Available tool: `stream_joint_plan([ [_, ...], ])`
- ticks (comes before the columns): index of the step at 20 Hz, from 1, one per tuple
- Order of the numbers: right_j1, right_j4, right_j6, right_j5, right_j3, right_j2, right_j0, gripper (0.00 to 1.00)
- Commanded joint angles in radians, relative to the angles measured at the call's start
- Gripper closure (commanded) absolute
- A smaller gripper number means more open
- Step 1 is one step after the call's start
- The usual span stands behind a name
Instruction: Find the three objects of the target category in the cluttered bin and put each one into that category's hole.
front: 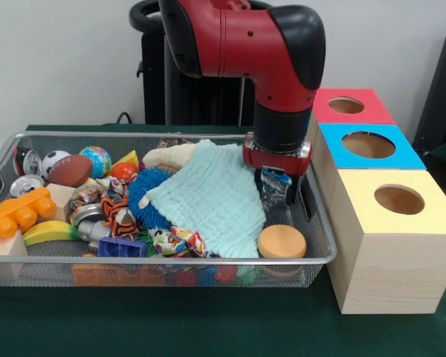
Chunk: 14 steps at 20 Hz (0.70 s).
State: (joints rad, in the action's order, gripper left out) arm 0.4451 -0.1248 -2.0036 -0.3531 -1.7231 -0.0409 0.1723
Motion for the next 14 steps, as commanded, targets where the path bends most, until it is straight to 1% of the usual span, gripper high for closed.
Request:
stream_joint_plan([
  [1,-0.1,0.022,-0.122,-0.017,-0.018,-0.024,0.005,0.0],
  [4,-0.128,0.012,-0.095,-0.042,-0.002,-0.029,0.001,0.0],
  [8,-0.122,-0.001,-0.071,-0.086,-0.009,-0.03,-0.006,0.0],
  [10,-0.122,-0.006,-0.066,-0.082,-0.011,-0.03,-0.007,0.0],
  [11,-0.122,-0.006,-0.06,-0.093,-0.01,-0.033,-0.004,1.0],
  [14,-0.121,-0.012,-0.041,-0.113,-0.003,-0.038,-0.002,1.0],
])
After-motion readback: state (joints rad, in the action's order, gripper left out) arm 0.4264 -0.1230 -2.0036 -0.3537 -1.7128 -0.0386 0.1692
